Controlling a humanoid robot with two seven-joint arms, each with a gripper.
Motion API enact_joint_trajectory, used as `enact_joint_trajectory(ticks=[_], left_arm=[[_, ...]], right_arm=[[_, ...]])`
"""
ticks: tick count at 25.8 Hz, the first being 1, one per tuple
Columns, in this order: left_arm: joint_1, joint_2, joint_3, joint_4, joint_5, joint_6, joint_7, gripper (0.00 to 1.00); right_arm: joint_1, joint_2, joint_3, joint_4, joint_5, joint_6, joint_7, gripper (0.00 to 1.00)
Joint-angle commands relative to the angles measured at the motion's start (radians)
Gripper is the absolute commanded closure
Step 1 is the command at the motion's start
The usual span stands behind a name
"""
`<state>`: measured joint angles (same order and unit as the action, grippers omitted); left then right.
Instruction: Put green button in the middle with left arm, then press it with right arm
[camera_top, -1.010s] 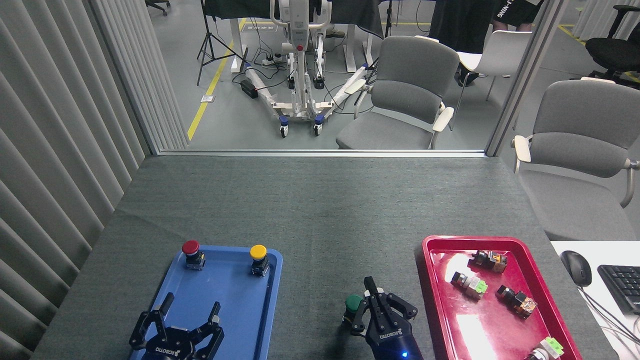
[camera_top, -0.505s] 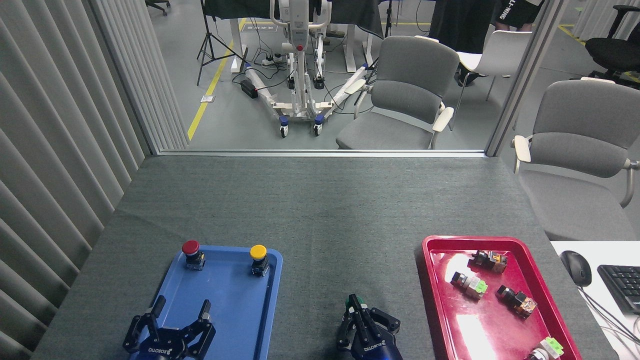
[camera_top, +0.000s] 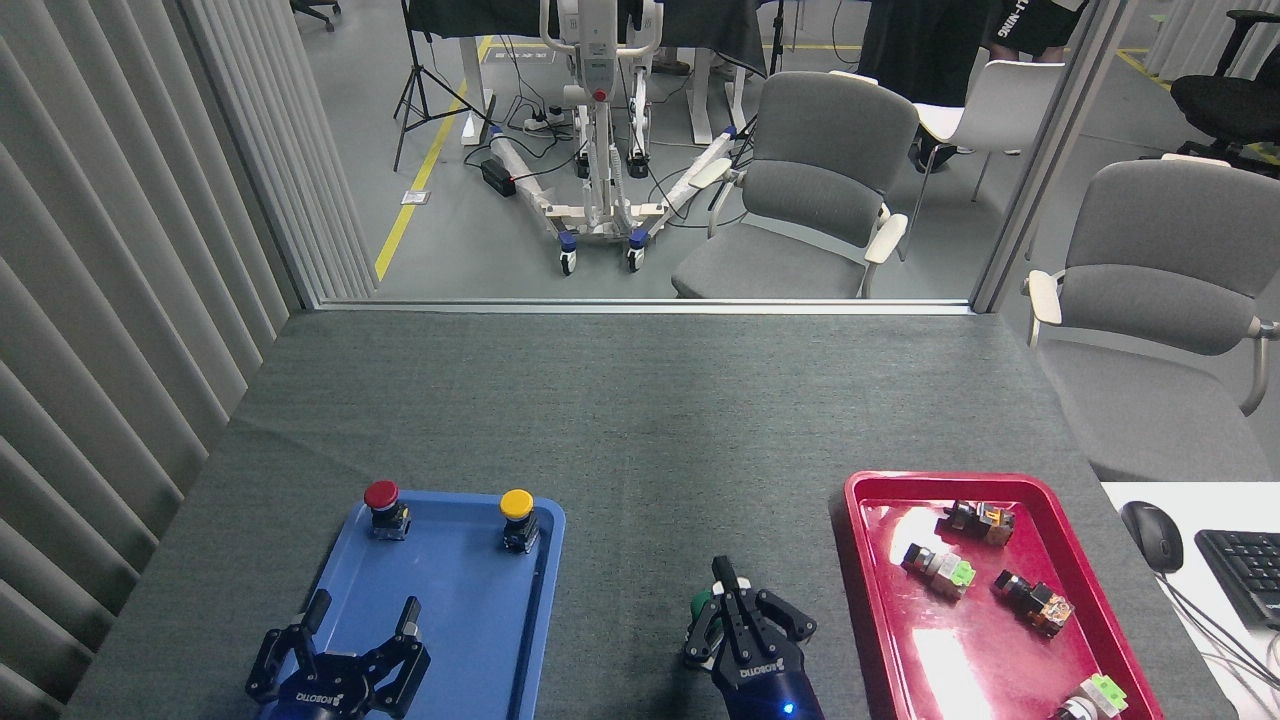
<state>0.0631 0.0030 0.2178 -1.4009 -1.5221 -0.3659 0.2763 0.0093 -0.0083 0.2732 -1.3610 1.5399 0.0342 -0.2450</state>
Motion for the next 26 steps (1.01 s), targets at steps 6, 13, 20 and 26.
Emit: enact_joint_trajectory(ticks=[6,13,20,26], left_arm=[[0.000,0.006,0.000,0.003,0.000,-0.001,0.003,0.00],[0.000,0.006,0.000,0.007,0.000,0.001,0.007,0.01],[0.001,0.008,0.003,0.007,0.000,0.002,0.007,0.01],[0.001,0.017,0.005,0.013,0.040,0.002,0.006,0.00]], right_arm=[[0.012,-0.047,-0.095,-0.095,-0.107,0.001,-0.037,0.01],[0.104,-0.108,-0.255,-0.083,-0.109,0.000,-0.039,0.00],[0.106,-0.111,-0.253,-0.032,-0.095,0.019,-0.033,0.00],[0.101,-0.119,-0.246,-0.040,-0.089,0.018,-0.034,0.00]])
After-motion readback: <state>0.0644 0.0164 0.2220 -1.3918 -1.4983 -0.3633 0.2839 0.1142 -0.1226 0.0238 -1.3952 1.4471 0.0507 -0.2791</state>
